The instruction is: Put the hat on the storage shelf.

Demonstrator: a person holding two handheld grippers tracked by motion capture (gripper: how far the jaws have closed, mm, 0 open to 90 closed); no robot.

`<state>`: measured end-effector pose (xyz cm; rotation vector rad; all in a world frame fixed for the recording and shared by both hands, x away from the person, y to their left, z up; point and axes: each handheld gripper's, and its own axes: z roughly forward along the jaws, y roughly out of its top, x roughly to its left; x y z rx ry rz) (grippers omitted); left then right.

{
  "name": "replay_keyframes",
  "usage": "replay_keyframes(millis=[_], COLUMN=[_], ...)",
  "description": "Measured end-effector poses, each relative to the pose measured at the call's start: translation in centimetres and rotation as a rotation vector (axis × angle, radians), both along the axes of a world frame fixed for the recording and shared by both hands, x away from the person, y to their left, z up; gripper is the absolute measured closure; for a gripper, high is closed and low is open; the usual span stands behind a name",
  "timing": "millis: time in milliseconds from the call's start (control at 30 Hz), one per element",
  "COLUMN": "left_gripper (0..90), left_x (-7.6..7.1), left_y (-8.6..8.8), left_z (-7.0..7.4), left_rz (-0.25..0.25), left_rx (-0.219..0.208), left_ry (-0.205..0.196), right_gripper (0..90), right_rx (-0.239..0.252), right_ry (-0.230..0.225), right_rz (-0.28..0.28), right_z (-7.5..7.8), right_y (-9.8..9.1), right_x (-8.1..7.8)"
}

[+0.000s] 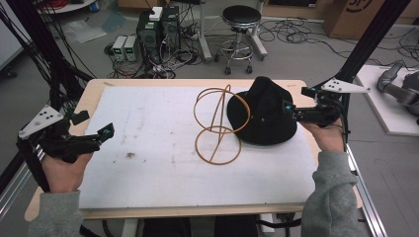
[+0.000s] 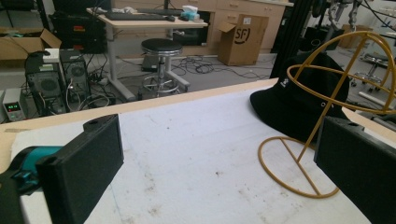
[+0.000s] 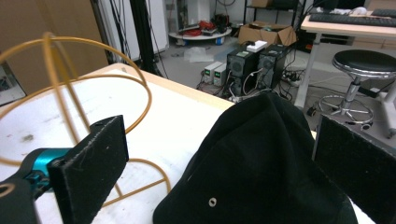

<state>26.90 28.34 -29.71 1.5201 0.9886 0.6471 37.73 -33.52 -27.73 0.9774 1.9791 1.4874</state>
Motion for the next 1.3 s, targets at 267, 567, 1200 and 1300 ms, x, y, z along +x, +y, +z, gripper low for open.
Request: replay_keyframes(millis=[267,567,1200,1300], left_gripper=[1.8,1.8,1.8,1.8], left_x=[-1.3,-2.9,-3.4,-3.3], left_y=[0.1,0.4,0.5,0.4], left_z=[0.0,-0.6,-1.0,-1.1], left_rz=[-0.009,-0.005,0.009,0.007], left_rx=[0.018,0.042,0.055,0.056], left_ry=[-0.001,0.010,0.026,0.031], right_gripper=[3.1,3.6,15.0,21.8], right_rx=[-0.009,0.003,-0.066,-0.076], right_ry=[0.004,0.011,0.062,0.071], right_rz=[0.022,0.025,-0.014,-0.025], right_z=[-0.4,-2.1,-4.3,-4.6], right_y=[0.9,1.7,2.8,2.9], right_x=[3.0,6.3,11.5,11.8])
